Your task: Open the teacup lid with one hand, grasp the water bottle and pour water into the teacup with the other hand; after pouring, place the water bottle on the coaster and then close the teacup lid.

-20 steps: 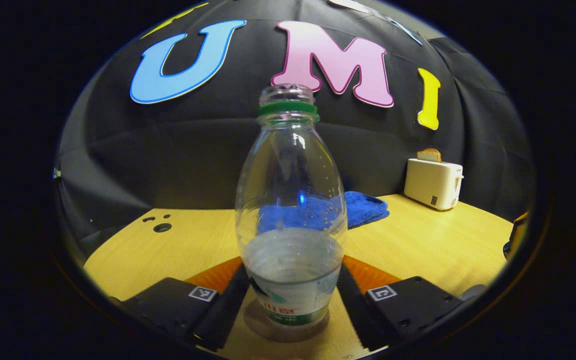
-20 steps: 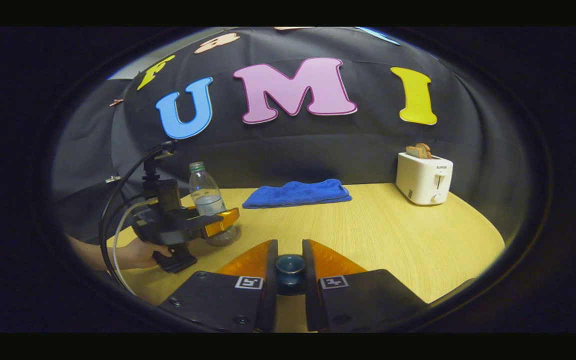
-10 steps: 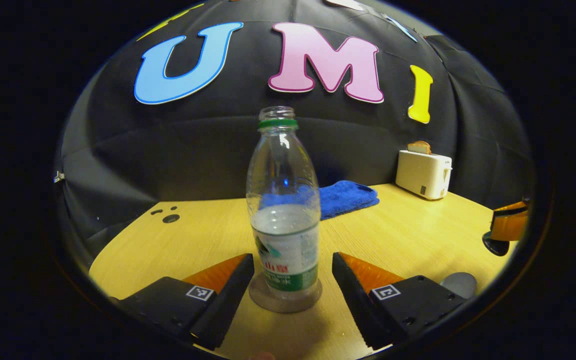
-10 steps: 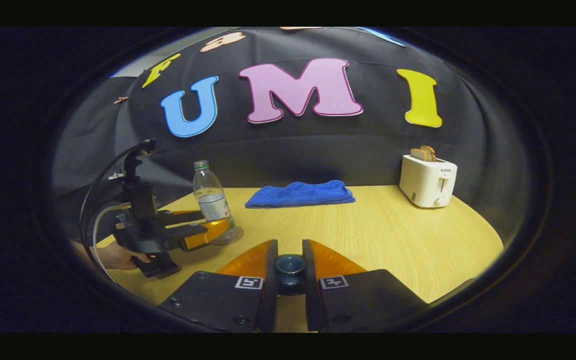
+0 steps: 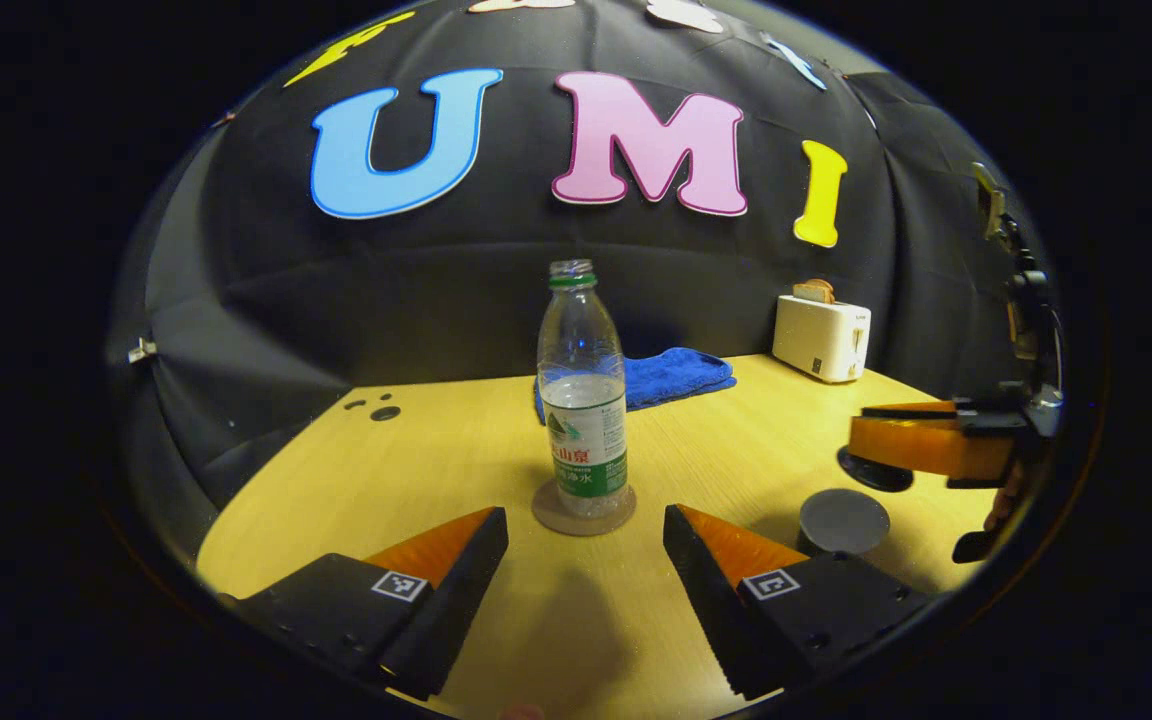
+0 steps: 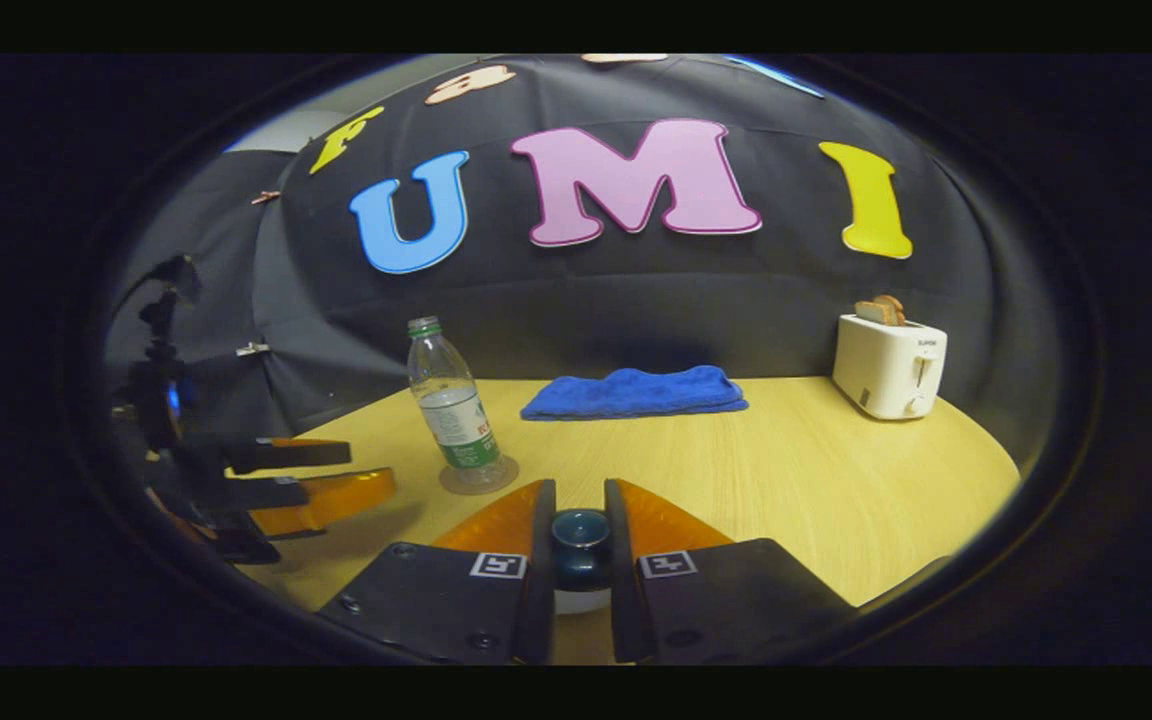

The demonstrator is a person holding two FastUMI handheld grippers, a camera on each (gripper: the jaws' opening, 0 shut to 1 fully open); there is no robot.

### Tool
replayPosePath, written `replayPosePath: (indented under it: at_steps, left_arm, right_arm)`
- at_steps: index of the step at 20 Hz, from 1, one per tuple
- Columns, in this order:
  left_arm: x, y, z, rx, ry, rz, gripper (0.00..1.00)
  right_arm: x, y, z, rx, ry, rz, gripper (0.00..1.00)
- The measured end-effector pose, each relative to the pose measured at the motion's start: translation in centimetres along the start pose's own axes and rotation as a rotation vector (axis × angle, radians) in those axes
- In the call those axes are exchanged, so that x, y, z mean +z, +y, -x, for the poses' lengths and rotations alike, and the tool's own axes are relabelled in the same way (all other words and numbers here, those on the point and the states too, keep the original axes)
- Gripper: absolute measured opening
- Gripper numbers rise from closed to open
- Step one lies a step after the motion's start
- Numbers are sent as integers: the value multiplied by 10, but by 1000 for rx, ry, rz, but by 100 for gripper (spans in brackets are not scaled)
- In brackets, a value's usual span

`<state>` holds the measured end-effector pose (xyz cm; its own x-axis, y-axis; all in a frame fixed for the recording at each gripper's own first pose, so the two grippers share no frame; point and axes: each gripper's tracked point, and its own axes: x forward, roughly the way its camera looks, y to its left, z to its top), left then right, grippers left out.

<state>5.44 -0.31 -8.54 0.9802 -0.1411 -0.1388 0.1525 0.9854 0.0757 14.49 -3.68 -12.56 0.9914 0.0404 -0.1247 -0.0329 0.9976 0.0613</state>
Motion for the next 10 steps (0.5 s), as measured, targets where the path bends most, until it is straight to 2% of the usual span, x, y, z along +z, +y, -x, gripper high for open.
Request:
replayPosePath:
  at_steps: [3, 5, 6, 7, 8, 9, 10]
  left_arm:
    - [-2, -3, 23, -4, 13, 40, 98]
    - [-6, -12, 33, -15, 27, 88, 99]
    - [-9, -22, 38, -35, 31, 102, 98]
    - [-9, -28, 42, -47, 30, 107, 97]
    - [-10, -33, 43, -56, 32, 107, 96]
    - [-11, -36, 43, -60, 36, 108, 96]
    - [-12, -40, 45, -65, 38, 110, 96]
  right_arm:
    - [-18, 6, -6, 3, 21, 6, 22]
    - [-29, 4, -6, -11, 29, 12, 26]
    - [-35, 4, -6, -13, 37, 14, 26]
    - [-38, 3, -5, -16, 43, 17, 21]
    - [-39, 4, -6, -13, 42, 19, 26]
    - [-39, 6, -7, -9, 42, 26, 22]
    - [-40, 7, -7, -5, 37, 36, 28]
